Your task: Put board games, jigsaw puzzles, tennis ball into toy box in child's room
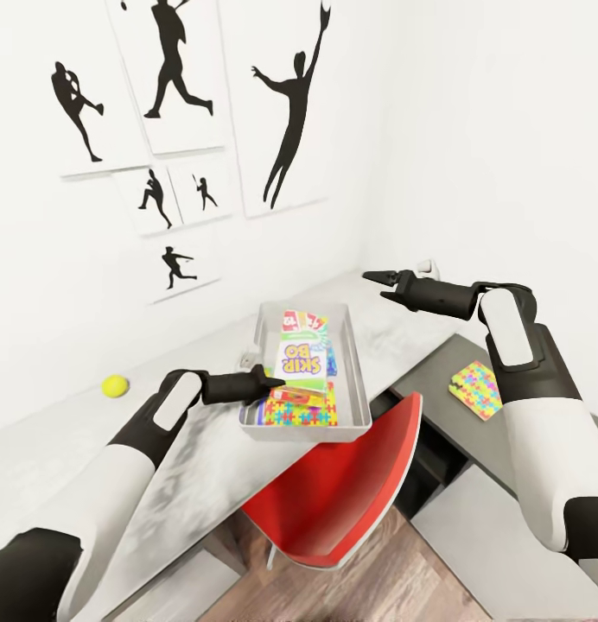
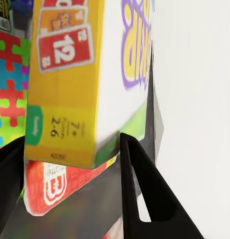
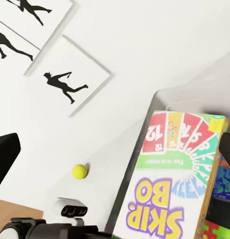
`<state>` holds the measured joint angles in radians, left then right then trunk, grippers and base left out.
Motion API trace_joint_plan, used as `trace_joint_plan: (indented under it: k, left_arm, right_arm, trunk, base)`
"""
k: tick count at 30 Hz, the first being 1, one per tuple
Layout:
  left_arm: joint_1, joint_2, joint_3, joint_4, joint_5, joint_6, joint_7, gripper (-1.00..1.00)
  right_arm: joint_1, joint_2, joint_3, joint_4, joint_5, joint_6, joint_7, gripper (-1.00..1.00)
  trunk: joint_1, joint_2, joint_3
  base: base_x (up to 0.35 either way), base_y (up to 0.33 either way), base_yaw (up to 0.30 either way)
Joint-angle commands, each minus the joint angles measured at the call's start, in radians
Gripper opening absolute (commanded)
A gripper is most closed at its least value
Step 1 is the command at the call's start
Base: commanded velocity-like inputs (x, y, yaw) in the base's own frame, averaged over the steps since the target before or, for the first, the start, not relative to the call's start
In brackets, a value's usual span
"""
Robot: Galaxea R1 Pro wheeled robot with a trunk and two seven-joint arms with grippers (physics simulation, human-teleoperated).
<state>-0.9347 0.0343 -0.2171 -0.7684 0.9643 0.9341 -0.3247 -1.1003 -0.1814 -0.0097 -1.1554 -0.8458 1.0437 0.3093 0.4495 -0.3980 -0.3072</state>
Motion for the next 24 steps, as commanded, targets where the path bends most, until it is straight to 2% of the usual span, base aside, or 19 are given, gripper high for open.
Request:
trace_joint_plan:
  k: [1,20,24]
  left_arm:
    - [-0.001,-0.002,-0.002,-0.009,-0.009,0.002,-0.004,-1.00]
    - [-0.002,-0.005,-0.002,-0.032,-0.010,0.016,0.004,-1.00]
    - [-0.019,-0.004,-0.002,-0.045,-0.011,0.019,0.005,-1.00]
  right_arm:
    - [-0.001,0.000,-0.001,0.000,0.009,0.003,0.010,1.00]
    - [-0.001,-0.001,-0.001,-0.001,0.010,0.003,0.010,1.00]
    - [-0.001,0.000,-0.001,0.000,0.010,0.003,0.010,1.00]
  trunk:
    - [0.001,-0.002,-0.004]
    - [0.001,-0.002,-0.035]
    - [0.001,-0.002,-0.041]
  base:
    - [0.000,0.000,0.000]
    - [0.000,0.000,0.000]
    - [0.000,0.000,0.000]
